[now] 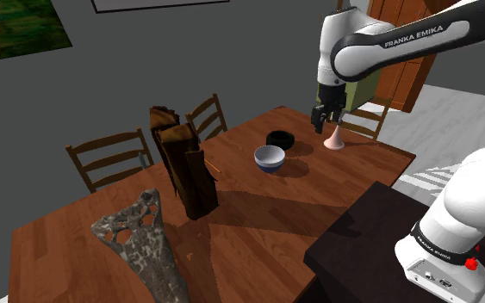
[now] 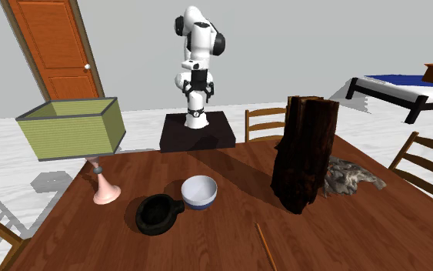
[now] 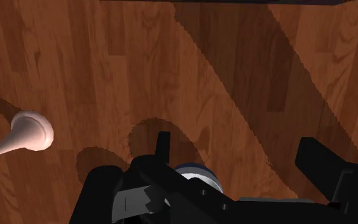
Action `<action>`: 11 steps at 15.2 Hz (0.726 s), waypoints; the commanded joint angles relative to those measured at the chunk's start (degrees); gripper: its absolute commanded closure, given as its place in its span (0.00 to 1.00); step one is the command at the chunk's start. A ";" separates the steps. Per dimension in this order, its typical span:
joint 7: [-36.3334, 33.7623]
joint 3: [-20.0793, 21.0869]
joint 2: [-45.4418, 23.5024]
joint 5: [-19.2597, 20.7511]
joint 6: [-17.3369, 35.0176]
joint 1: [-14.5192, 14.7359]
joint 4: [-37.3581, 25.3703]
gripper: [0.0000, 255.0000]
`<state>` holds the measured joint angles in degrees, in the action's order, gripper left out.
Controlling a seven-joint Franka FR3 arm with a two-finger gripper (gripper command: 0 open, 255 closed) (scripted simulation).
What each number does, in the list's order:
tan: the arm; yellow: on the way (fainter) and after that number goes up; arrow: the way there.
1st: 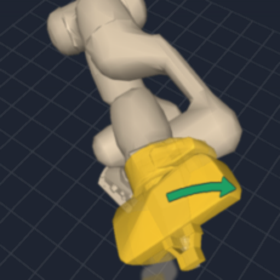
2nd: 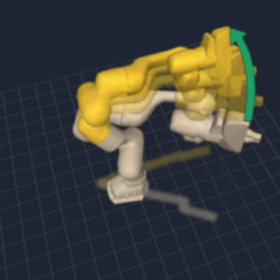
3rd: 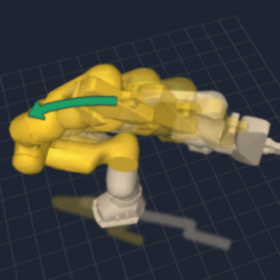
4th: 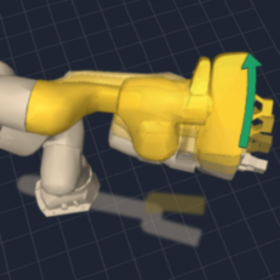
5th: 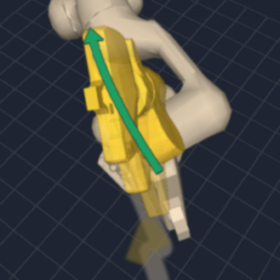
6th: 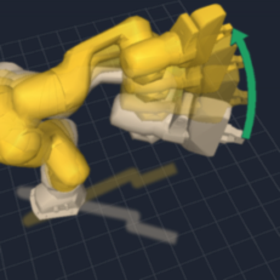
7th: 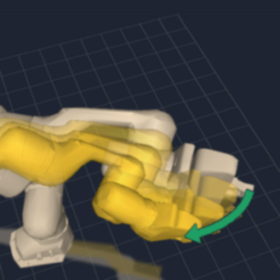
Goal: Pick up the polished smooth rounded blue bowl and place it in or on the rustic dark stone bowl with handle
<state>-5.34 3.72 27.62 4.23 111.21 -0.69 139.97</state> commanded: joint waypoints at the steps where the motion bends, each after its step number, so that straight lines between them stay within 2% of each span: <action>1: -0.48 0.19 -4.89 0.28 3.36 -0.19 -1.51 0.00; 11: -4.62 1.71 -27.52 2.59 15.39 -0.26 -11.36 0.00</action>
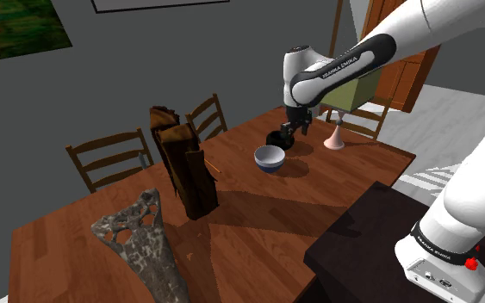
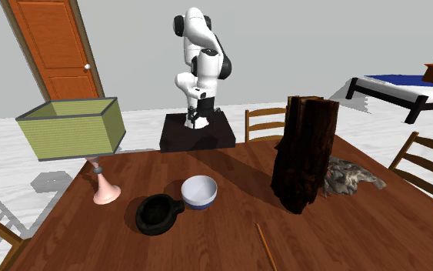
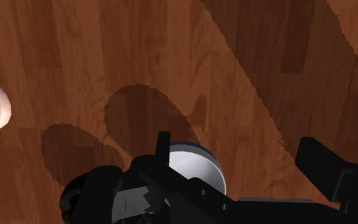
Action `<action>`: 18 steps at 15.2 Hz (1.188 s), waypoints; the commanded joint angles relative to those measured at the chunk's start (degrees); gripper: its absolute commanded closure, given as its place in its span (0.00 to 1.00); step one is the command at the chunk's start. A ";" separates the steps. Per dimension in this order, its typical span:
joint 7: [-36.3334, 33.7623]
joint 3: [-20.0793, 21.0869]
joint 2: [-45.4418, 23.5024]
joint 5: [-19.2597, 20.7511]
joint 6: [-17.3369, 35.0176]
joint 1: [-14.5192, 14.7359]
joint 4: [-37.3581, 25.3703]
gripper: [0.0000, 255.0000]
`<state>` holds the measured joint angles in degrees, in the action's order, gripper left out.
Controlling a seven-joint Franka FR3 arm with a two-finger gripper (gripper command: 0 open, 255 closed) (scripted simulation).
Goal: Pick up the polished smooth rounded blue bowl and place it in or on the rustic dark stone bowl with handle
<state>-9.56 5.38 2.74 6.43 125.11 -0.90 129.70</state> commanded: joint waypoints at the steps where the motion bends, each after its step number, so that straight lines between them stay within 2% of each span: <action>1: -0.82 0.10 -4.94 0.73 2.30 0.01 -2.49 0.00; 10: -3.86 -0.17 -25.55 3.43 6.33 1.33 -18.34 0.00; 18: -4.73 -0.92 -44.56 4.35 4.86 3.09 -38.38 0.00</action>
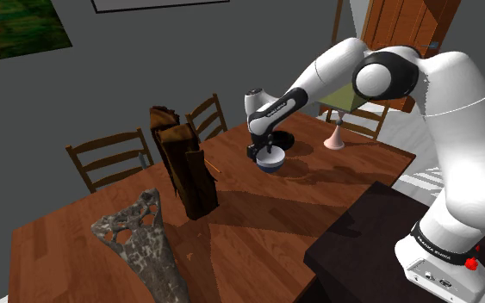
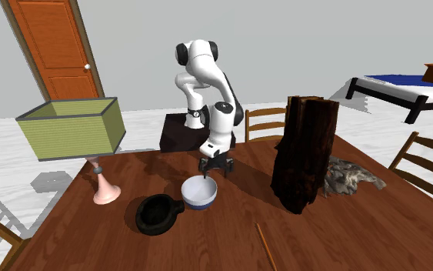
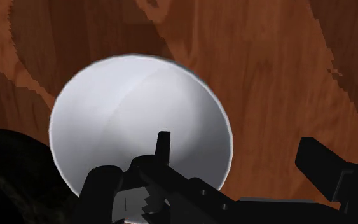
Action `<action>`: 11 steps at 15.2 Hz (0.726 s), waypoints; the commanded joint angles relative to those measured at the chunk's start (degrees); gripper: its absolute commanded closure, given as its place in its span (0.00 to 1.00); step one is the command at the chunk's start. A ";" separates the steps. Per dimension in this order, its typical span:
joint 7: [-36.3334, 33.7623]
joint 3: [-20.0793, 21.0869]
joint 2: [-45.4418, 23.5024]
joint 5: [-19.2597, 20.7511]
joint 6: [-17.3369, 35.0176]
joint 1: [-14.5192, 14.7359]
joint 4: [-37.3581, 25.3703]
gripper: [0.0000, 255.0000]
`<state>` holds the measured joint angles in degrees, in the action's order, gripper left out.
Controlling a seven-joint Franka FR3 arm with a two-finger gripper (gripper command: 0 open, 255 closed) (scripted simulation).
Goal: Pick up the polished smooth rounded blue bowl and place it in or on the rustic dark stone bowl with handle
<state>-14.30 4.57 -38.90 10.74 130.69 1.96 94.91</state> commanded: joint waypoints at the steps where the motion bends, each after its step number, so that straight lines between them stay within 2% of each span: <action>1: 0.04 -0.18 -5.22 0.05 -1.24 0.45 -6.38 0.00; 11: -0.20 -0.63 -9.14 0.50 2.26 0.41 -6.82 0.00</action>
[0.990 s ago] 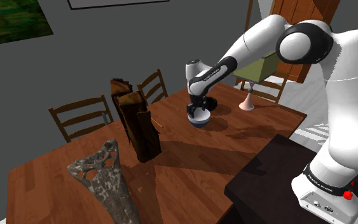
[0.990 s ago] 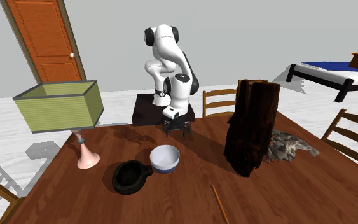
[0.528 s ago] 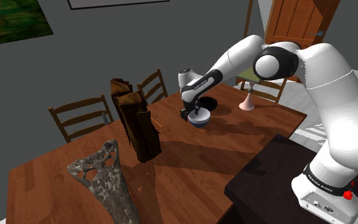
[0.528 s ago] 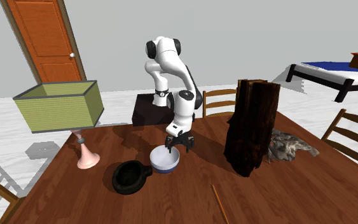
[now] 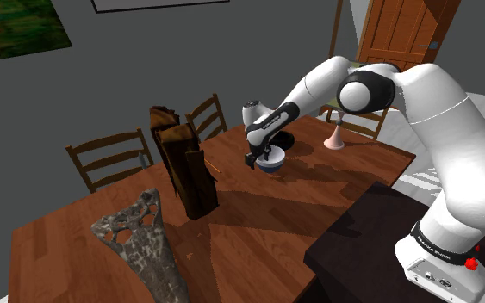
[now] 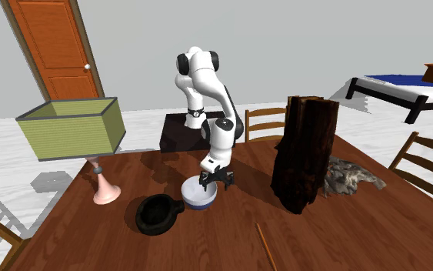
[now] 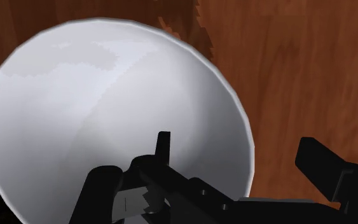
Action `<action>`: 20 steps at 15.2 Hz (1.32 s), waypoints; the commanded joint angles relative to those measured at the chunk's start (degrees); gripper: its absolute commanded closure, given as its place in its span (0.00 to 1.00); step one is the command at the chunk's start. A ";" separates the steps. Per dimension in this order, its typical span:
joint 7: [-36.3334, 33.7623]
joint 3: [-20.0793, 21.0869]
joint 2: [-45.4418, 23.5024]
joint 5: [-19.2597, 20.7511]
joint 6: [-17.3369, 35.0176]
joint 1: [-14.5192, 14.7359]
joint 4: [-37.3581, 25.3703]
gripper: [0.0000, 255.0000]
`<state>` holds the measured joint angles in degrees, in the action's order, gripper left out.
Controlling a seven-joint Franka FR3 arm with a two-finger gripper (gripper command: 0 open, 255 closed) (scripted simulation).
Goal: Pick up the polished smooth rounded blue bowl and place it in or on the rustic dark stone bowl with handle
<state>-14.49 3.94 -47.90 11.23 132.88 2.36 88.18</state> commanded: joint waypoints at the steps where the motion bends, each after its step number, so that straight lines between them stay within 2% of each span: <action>1: -0.01 -0.01 -0.14 0.01 0.07 0.01 -0.09 0.00; 6: -0.01 -0.01 -0.13 0.01 0.06 0.01 -0.09 0.00; 7: -0.01 -0.01 -0.13 0.01 0.06 0.01 -0.09 1.00; 16: -0.02 -0.01 -0.14 0.01 0.06 0.01 -0.09 1.00; 20: 0.24 0.21 2.17 -0.22 -1.57 -0.13 0.57 1.00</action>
<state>-14.37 4.11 -46.19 11.06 131.70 2.29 88.72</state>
